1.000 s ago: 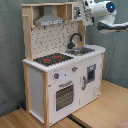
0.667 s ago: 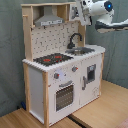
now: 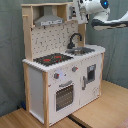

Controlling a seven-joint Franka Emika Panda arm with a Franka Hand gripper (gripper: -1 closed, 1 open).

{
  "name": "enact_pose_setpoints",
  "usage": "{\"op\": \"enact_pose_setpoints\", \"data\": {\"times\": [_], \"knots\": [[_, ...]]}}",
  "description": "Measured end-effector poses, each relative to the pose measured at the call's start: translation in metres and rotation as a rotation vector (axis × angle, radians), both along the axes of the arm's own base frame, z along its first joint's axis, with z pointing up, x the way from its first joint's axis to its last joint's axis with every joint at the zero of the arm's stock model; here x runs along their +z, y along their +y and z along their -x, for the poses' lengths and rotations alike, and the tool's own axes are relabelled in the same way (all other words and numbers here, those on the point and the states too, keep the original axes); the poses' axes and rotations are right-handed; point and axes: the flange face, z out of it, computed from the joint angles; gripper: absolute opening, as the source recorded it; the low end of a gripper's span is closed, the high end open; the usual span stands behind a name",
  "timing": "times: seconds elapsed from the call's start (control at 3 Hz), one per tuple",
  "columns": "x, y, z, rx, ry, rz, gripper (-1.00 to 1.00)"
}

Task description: Play with the kitchen

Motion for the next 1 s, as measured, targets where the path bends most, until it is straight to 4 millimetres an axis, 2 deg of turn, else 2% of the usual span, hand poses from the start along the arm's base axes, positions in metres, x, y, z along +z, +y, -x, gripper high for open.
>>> {"op": "enact_pose_setpoints", "data": {"times": [0.33, 0.67, 1.0], "knots": [[0.002, 0.021, 0.012, -0.023, -0.007, 0.038, -1.0], [0.007, 0.053, 0.044, -0.027, -0.042, 0.059, -1.0], [-0.016, 0.04, 0.026, -0.066, -0.006, 0.066, -1.0]]}}
